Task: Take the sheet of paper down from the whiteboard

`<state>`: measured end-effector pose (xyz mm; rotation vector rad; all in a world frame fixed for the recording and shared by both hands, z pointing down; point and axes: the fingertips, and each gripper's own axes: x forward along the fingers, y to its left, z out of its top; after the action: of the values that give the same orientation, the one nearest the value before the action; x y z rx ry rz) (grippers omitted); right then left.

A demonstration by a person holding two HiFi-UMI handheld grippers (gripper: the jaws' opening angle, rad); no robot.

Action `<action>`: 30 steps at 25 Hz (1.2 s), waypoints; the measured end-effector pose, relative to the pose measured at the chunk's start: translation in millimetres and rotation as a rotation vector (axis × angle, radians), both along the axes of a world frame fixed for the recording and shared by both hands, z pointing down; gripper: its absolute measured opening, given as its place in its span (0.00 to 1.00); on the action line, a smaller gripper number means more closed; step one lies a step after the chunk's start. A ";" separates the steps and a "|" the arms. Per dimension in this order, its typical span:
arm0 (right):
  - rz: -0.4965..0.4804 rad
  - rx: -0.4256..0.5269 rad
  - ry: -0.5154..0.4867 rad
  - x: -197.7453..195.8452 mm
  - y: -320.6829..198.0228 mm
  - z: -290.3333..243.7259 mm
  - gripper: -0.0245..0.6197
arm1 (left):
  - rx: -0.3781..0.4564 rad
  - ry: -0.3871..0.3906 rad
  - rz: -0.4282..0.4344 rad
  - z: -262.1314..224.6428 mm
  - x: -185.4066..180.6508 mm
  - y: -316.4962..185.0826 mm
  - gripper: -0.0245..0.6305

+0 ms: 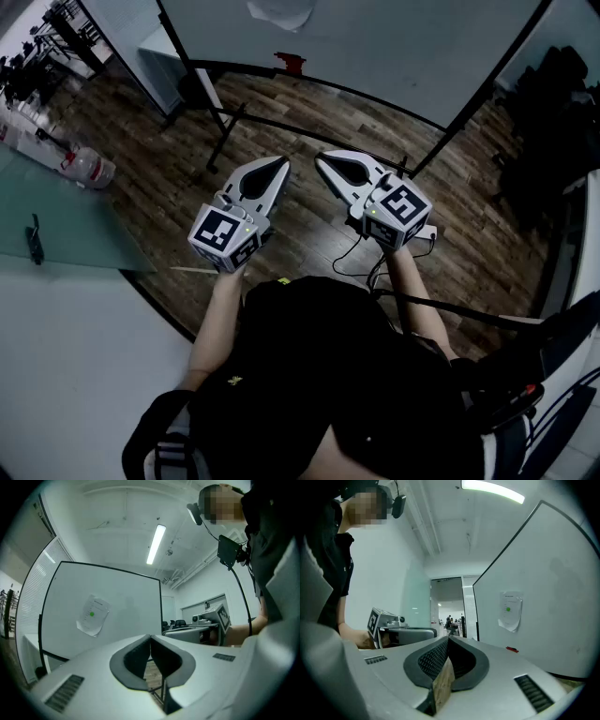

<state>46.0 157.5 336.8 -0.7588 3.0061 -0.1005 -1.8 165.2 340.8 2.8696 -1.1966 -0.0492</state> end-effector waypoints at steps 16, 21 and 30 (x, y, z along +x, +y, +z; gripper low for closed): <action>-0.032 -0.008 0.008 -1.2 2.3 0.4 0.04 | 0.015 0.003 -0.045 -0.5 0.4 2.6 0.07; -0.043 -0.015 0.012 2.4 2.4 3.3 0.04 | -0.012 -0.001 -0.086 -1.5 4.9 4.3 0.07; -0.068 -0.021 0.007 25.0 -2.2 4.3 0.04 | -0.008 -0.006 -0.104 -0.9 32.7 0.6 0.07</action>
<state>71.1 155.3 341.1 -0.6601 3.0421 -0.1317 30.9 165.8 339.9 2.8005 -1.3432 -0.0388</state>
